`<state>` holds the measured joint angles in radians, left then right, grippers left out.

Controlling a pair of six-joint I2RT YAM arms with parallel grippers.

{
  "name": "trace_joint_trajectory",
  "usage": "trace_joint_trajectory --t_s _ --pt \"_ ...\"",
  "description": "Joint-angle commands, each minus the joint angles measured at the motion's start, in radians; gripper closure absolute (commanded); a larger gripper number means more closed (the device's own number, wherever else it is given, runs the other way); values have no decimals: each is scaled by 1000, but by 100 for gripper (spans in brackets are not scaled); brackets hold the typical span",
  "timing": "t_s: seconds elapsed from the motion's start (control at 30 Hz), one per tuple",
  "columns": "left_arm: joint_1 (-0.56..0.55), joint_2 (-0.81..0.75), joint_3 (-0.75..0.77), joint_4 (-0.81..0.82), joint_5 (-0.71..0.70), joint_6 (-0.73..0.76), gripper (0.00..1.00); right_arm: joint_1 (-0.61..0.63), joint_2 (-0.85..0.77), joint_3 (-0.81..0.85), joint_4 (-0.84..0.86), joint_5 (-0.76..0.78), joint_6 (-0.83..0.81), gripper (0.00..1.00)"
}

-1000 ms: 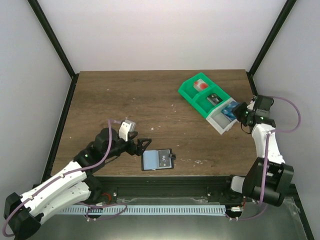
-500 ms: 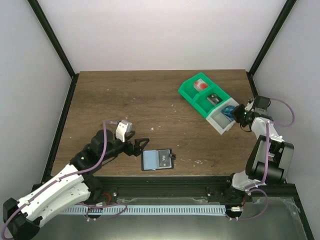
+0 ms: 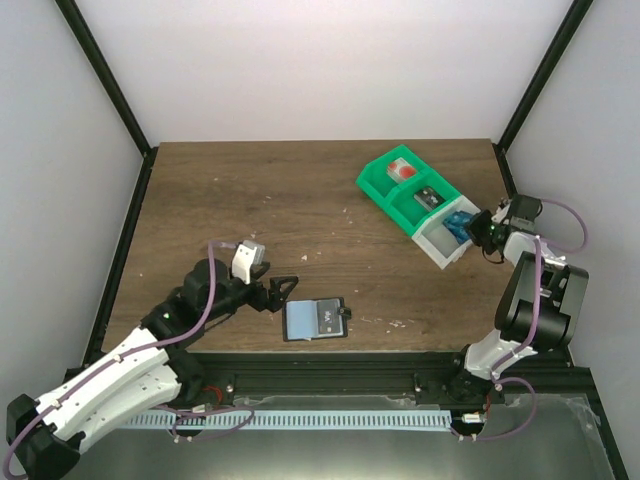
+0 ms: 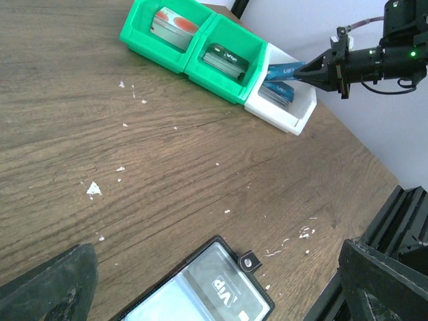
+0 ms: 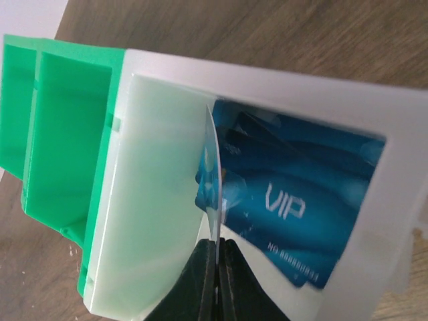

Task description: Take the credit cards out of the card holder

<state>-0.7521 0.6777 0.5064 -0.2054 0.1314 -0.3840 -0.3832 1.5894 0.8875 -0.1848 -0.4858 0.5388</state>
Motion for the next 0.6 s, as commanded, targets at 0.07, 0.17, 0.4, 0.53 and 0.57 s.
trace_joint_trajectory --t_s 0.07,0.17,0.4,0.53,0.57 --pt "5 5 -9 0 -15 10 0 -16 0 2 72 12 8 100" --pt "4 3 -11 -2 -19 10 0 -16 3 1 72 22 15 96" --pt "4 5 -12 0 -32 7 0 -17 -25 15 1 69 56 83" --pt "5 8 -12 0 -29 5 0 -17 -75 24 -67 129 113 74" --pt "4 8 -13 1 -28 4 0 -17 -84 31 -89 144 128 73"
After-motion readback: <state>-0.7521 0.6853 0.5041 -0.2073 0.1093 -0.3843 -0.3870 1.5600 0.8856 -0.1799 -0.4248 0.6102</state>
